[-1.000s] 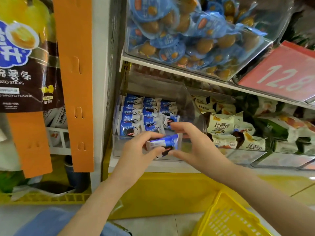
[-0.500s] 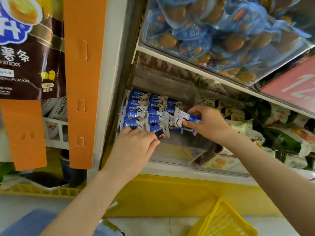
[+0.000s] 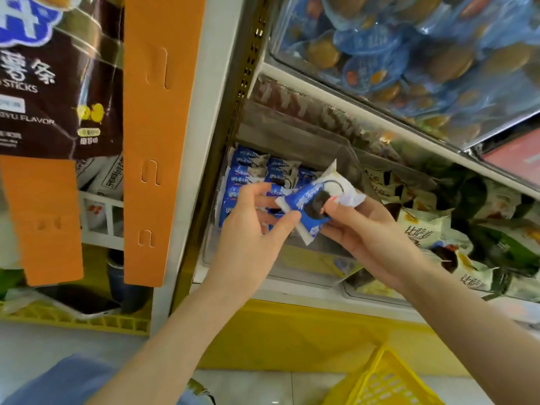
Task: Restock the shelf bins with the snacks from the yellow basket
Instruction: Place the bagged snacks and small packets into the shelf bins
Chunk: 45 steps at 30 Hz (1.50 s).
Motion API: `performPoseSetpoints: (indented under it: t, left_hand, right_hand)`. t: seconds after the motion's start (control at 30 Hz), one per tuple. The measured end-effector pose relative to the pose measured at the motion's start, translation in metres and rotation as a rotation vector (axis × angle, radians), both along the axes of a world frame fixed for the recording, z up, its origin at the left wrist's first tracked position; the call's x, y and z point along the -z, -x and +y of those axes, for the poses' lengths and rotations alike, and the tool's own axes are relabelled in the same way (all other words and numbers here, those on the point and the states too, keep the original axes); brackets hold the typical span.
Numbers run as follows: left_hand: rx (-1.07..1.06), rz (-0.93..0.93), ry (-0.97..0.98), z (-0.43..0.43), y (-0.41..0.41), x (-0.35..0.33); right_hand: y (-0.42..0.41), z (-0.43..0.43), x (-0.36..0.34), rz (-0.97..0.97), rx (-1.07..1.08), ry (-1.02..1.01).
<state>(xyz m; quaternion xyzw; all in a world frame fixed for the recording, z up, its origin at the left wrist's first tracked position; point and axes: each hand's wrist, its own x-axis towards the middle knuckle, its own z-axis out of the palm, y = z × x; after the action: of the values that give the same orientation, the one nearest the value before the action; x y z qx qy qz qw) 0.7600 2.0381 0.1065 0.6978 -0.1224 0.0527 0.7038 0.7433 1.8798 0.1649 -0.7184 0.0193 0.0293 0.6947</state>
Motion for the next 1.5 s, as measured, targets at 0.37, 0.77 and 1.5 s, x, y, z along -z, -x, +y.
performPoseSetpoints:
  t: [0.37, 0.77, 1.5]
  left_hand:
    - [0.022, -0.442, -0.365, -0.005, 0.009, -0.002]
    - [-0.025, -0.480, -0.874, 0.005, 0.007, 0.021]
    - [-0.071, -0.509, -0.820, 0.005, 0.006, 0.023]
  right_hand:
    - [0.019, -0.005, -0.016, -0.293, -0.166, 1.135]
    - [-0.078, -0.036, 0.019, -0.124, -0.001, 1.762]
    - [-0.109, -0.041, 0.042, -0.026, -0.137, 1.700]
